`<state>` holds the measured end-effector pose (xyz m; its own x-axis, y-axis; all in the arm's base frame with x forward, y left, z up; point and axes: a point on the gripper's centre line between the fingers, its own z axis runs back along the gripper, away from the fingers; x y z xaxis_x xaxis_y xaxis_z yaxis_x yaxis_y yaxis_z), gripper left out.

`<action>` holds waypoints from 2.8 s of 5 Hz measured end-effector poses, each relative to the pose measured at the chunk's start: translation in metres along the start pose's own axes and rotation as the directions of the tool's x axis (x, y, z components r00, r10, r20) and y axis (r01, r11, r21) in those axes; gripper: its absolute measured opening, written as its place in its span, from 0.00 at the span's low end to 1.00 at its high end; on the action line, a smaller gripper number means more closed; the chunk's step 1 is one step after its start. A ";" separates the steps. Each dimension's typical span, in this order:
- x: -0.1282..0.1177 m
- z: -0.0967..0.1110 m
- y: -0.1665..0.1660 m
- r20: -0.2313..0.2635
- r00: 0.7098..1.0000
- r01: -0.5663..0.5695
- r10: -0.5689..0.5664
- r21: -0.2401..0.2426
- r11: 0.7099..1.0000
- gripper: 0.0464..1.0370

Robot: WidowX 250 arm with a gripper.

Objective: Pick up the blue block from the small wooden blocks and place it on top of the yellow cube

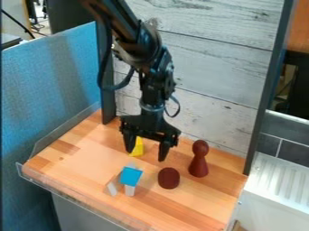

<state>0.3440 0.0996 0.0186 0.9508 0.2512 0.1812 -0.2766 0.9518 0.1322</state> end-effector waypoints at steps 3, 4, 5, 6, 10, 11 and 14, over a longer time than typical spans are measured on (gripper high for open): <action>-0.023 -0.017 0.011 -0.020 0.999 0.029 -0.029 0.016 0.999 0.96; -0.018 -0.023 0.011 -0.043 0.999 0.023 -0.022 0.026 0.999 0.96; -0.012 -0.031 0.012 -0.068 0.998 0.017 -0.014 0.040 0.999 0.96; -0.008 -0.040 0.016 -0.099 0.995 0.007 0.001 0.080 0.997 0.96; 0.001 -0.028 0.020 -0.338 0.941 0.024 -0.012 0.031 0.999 0.48; 0.025 -0.020 0.019 -0.338 0.940 -0.050 0.050 0.008 0.999 0.48; 0.080 -0.031 0.032 -0.253 0.931 -0.271 0.265 0.008 0.962 0.48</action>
<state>0.4151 0.1559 0.0072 0.8469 0.5300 -0.0424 -0.5254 0.8465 0.0855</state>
